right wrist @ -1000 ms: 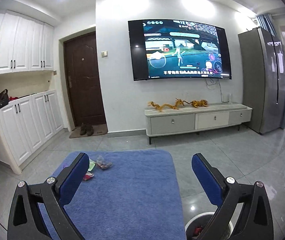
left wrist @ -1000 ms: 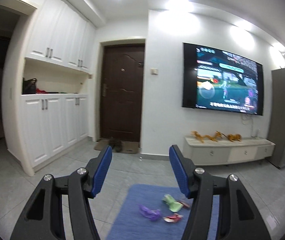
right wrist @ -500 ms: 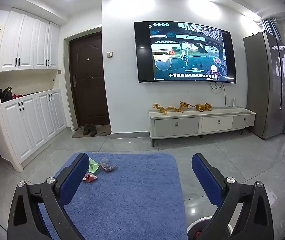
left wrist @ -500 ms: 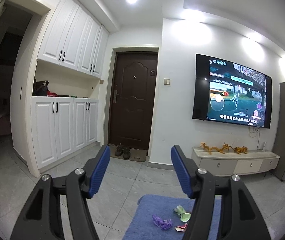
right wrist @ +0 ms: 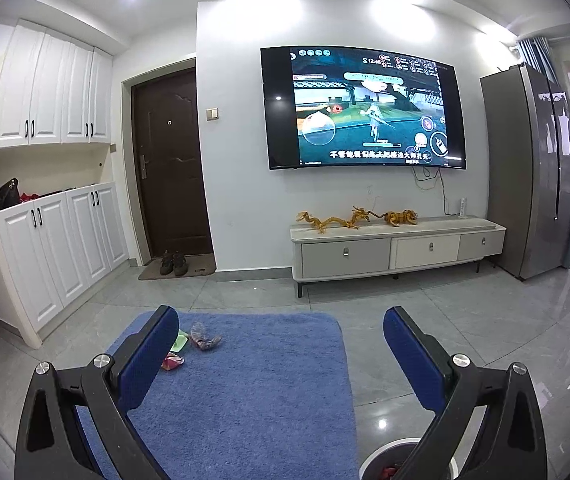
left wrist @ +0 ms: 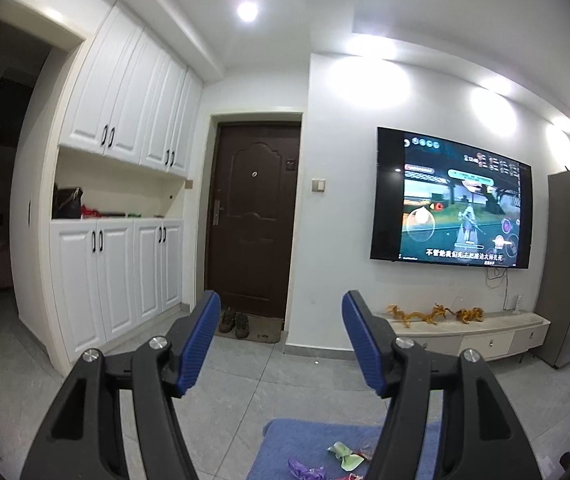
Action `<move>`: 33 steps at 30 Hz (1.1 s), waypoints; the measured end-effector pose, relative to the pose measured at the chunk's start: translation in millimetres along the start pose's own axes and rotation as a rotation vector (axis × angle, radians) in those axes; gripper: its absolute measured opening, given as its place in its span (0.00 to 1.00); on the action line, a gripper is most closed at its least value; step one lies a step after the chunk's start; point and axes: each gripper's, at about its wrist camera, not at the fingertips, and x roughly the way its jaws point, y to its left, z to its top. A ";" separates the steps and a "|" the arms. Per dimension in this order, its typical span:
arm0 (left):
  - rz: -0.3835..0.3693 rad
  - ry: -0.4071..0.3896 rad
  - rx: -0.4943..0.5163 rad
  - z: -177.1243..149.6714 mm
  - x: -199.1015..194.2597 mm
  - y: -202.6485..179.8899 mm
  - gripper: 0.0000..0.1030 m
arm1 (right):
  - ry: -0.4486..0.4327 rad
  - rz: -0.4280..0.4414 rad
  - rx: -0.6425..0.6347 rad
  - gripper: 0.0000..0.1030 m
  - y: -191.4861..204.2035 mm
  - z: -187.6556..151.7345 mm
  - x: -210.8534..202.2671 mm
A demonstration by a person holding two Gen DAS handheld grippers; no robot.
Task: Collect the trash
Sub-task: 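Move both open grippers back over the remaining wrappers on the rug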
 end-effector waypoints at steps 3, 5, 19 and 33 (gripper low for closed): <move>-0.008 -0.019 0.024 10.4 -7.6 -10.8 0.60 | -0.008 -0.006 0.008 1.00 -4.2 -0.7 -3.7; -0.010 -0.023 0.045 9.0 -10.0 -17.3 0.60 | -0.011 -0.007 0.018 1.00 -7.5 -1.9 -5.7; 0.033 0.097 -0.016 -55.8 31.6 23.7 0.60 | -0.006 0.017 0.027 1.00 -8.7 -3.7 -1.2; 0.167 0.483 -0.333 -235.0 168.9 54.1 0.60 | 0.035 0.107 -0.034 1.00 28.7 6.9 61.0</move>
